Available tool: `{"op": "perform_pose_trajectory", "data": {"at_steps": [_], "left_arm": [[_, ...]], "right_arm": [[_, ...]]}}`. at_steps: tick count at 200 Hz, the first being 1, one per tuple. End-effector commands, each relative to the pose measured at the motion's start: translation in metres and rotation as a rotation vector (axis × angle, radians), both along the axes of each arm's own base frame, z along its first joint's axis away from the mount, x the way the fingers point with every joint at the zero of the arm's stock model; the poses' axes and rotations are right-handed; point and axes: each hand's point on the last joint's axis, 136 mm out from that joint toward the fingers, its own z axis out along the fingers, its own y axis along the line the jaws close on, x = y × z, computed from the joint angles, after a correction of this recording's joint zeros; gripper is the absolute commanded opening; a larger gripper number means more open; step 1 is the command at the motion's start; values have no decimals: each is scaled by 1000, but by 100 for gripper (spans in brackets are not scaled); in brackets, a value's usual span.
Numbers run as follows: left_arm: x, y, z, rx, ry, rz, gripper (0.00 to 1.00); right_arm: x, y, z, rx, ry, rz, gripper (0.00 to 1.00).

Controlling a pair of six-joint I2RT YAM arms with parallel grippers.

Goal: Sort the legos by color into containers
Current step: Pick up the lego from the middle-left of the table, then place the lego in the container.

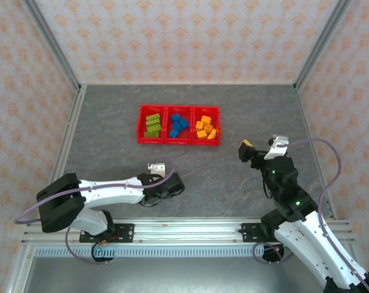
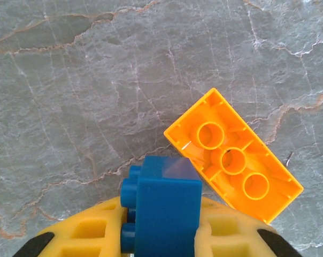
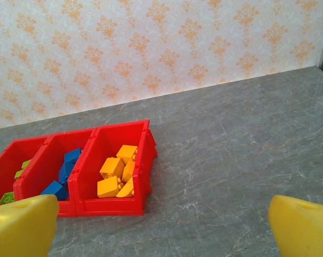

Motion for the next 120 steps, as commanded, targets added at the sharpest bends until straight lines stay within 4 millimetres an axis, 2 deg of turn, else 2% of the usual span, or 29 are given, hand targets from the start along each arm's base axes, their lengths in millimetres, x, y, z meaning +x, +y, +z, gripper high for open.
{"op": "perform_pose_trajectory", "data": {"at_steps": [1, 32, 59, 88, 120], "left_arm": [[7, 8, 20, 40, -55, 12, 21], [19, 5, 56, 18, -131, 11, 23], [41, 8, 88, 35, -205, 18, 25], [77, 5, 113, 63, -234, -1, 25], [130, -4, 138, 124, -240, -29, 26]], "right_arm": [[1, -5, -2, -10, 3, -29, 100], [1, -6, -2, -13, 3, -34, 100], [1, -9, 0, -14, -3, -49, 100], [1, -8, 0, -13, -2, -47, 100], [1, -10, -1, -17, 0, -54, 100]]}}
